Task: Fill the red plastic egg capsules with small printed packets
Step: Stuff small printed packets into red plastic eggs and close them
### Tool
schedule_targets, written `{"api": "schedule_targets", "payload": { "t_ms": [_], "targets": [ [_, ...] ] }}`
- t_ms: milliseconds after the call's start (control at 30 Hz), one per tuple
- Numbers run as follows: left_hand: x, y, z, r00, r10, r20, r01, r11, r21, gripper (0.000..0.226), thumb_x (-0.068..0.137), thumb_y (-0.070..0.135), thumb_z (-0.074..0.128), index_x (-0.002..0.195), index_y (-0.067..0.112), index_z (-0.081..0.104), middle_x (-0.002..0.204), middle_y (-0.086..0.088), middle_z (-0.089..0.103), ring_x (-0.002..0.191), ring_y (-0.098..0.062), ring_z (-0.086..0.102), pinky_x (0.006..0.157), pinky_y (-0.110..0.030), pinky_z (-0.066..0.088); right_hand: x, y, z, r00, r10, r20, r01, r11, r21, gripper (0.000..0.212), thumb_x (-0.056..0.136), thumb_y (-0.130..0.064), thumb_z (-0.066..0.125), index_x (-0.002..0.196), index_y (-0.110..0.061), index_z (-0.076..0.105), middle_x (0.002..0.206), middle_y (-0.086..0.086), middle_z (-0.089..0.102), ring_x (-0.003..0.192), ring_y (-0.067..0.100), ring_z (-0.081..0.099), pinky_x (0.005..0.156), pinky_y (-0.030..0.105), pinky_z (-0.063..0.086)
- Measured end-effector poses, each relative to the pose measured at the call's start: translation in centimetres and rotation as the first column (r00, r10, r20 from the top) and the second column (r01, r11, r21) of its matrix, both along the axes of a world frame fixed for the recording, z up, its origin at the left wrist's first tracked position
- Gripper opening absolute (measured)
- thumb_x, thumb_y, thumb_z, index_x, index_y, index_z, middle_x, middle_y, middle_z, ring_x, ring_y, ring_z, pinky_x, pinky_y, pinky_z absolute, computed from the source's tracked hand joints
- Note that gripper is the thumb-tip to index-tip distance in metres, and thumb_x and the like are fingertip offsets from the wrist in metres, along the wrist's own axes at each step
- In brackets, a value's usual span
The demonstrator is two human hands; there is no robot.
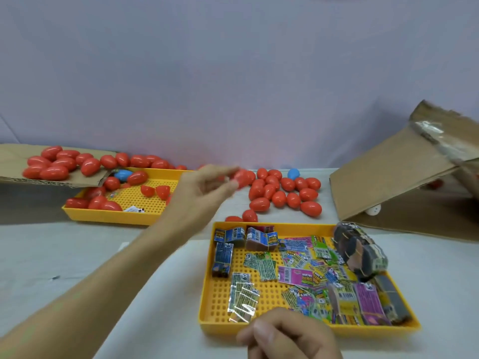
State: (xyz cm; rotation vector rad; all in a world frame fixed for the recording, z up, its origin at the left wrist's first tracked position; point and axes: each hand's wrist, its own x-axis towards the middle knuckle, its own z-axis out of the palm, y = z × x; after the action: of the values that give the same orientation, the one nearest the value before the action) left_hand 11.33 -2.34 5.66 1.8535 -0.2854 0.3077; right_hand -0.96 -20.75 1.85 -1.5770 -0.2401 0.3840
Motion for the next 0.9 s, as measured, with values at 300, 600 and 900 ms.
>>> {"api": "schedule_targets", "payload": {
  "t_ms": [300, 600, 900],
  "targets": [
    [-16.4, -1.0, -3.3, 0.958, -0.217, -0.188, 0.127, 0.907, -0.401, 0.036, 0.068, 0.032, 0.073, 0.103, 0.028, 0.079, 0.099, -0.011, 0.073, 0.064, -0.023, 0.064, 0.066, -0.026, 0.053, -3.2, 0.6, 0.0, 0.988, -0.141, -0.069, 0.154, 0.959, 0.238, 0.053, 0.069, -0.064, 0.062, 0.063, -0.011, 0.068, 0.051, 0.012, 0.056, 0.036, 0.014, 0.04, 0.035, 0.014, 0.027],
    [-18.2, -2.1, -4.2, 0.954, -0.202, -0.222, 0.078, 0.881, -0.466, 0.036, 0.06, 0.038, 0.083, 0.092, 0.024, 0.076, 0.086, -0.012, 0.075, 0.059, -0.017, 0.065, 0.063, -0.021, 0.053, -4.7, -0.5, 0.4, 0.99, -0.125, -0.069, 0.128, 0.991, 0.038, 0.054, 0.073, -0.067, 0.058, 0.061, -0.015, 0.068, 0.047, 0.004, 0.053, 0.035, 0.008, 0.038, 0.035, 0.012, 0.028],
    [-18.6, -2.6, -4.8, 0.989, -0.019, 0.146, 0.057, 0.965, -0.257, 0.026, 0.062, 0.023, 0.088, 0.085, 0.019, 0.074, 0.091, -0.006, 0.072, 0.091, -0.028, 0.071, 0.071, -0.03, 0.06, -4.8, -0.2, -0.1, 0.983, -0.086, -0.164, 0.09, 0.996, 0.018, 0.062, 0.071, -0.074, 0.06, 0.073, -0.013, 0.071, 0.052, 0.005, 0.057, 0.037, 0.019, 0.042, 0.034, 0.018, 0.031]
  ]
}}
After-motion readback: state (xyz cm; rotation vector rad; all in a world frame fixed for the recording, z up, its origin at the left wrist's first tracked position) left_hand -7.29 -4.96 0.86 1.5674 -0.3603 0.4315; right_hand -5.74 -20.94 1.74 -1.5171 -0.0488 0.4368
